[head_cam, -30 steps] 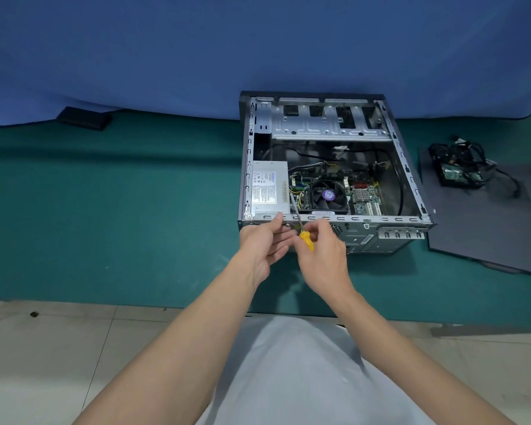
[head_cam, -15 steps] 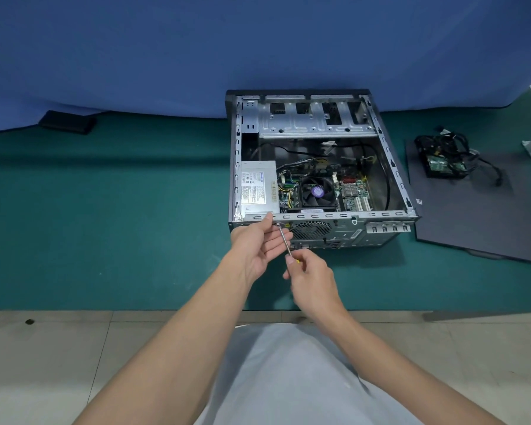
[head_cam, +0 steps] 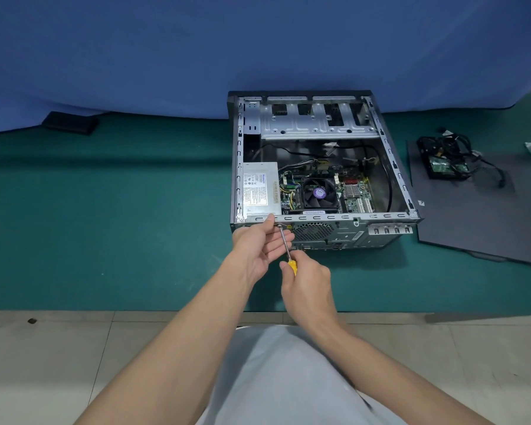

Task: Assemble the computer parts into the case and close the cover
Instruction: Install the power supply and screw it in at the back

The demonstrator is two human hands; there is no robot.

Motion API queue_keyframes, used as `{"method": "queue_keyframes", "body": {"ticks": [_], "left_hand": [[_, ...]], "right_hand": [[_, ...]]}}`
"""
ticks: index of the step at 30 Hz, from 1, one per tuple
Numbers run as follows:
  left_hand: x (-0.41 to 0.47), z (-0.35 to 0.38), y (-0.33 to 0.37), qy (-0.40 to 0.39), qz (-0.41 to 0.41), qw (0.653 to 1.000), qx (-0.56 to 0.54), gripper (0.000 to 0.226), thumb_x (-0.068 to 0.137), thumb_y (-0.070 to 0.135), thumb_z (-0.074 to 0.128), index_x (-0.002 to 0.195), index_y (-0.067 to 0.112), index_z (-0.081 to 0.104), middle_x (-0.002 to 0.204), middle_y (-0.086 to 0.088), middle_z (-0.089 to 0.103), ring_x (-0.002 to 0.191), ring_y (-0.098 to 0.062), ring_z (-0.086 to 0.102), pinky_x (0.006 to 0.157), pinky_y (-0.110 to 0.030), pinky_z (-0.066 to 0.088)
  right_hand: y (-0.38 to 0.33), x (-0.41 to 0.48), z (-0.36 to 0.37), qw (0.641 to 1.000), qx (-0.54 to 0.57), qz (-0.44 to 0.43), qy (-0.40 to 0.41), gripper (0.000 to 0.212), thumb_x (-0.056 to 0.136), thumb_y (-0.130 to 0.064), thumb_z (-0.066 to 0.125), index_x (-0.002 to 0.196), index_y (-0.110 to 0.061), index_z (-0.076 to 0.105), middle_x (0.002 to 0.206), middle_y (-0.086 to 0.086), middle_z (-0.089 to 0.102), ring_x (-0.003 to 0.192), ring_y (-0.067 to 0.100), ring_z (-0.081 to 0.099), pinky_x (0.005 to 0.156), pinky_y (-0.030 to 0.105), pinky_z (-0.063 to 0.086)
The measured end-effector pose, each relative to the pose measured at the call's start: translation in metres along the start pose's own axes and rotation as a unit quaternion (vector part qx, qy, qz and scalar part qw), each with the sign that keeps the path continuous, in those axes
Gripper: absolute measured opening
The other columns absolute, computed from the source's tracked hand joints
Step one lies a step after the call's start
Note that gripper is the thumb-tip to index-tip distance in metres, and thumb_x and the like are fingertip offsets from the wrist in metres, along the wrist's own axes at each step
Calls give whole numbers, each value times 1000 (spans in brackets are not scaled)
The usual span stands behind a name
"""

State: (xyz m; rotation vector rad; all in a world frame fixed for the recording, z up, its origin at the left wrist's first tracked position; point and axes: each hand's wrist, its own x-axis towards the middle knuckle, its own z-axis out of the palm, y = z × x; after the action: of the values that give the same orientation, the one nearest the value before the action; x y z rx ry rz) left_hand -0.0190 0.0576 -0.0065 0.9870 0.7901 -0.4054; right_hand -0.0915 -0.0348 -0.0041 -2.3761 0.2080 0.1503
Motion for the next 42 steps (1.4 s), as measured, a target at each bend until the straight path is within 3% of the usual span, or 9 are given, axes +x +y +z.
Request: {"method": "queue_keyframes", "body": {"ticks": [17,22,25,27,29,34,36,38,42], "left_hand": [[-2,1,2,5,-4,1000,-17,23,91,12,66,90,-10,61,78,-25,71,65,-29,73,51,-30,57],[-2,0,4,1,-2,1000,-14,23,90,12,67,92,-10,61,83,-27,70,66,-29,73,52,-30,58],[-2,-1,3,-3,1,1000,-8,23,90,13,67,89,-9,60,85,-27,70,66,-28,73,54,-30,59],[-1,-3,2,-9,5,1000,1,25,90,15,67,90,-9,61,87,-27,70,69,-28,73,56,-29,59],[-1,-6,2,-20,8,1000,18,24,90,15,68,94,-9,62,91,-25,71,74,-28,73,58,-29,60],[-2,-5,0,-35,-2,995,92,18,93,3,60,106,-9,62,92,-19,74,78,-24,74,39,-21,44],[-3,-1,-1,-29,-7,996,86,15,93,-2,57,105,-10,62,90,-21,73,64,-21,72,35,-18,39],[-3,2,-1,-13,-6,997,76,9,92,-4,58,97,-9,63,82,-20,73,60,-20,71,38,-19,45],[3,1,-3,7,5,997,73,5,86,-4,66,90,-7,65,72,-15,73,65,-19,73,54,-23,57]], "right_hand": [[-5,2,3,989,-142,-34,22,26,101,-22,39,116,-10,57,98,10,63,92,28,60,72,34,41],[-5,3,6,993,-104,-41,36,22,99,-19,44,104,-8,62,88,12,65,82,29,59,67,33,38],[-1,5,8,998,40,37,14,23,96,-18,51,81,-10,65,73,8,67,63,24,53,58,30,32],[-1,7,9,940,301,158,-16,24,96,-13,52,77,-6,66,66,8,61,45,17,41,45,24,30],[-1,9,10,825,512,233,-46,22,97,-6,49,83,2,63,64,11,54,38,10,31,35,17,21],[6,11,8,617,715,296,-143,21,99,-11,41,90,-1,58,67,9,51,37,5,30,31,14,23],[6,11,7,588,731,311,-150,20,98,-15,45,93,-2,59,68,10,57,40,5,35,34,13,28],[5,10,7,624,699,319,-143,21,97,-20,51,96,-2,61,70,12,62,45,8,46,38,16,36],[6,1,10,797,515,300,-95,23,88,-27,68,97,-6,63,74,7,64,52,13,56,43,23,41]]}}
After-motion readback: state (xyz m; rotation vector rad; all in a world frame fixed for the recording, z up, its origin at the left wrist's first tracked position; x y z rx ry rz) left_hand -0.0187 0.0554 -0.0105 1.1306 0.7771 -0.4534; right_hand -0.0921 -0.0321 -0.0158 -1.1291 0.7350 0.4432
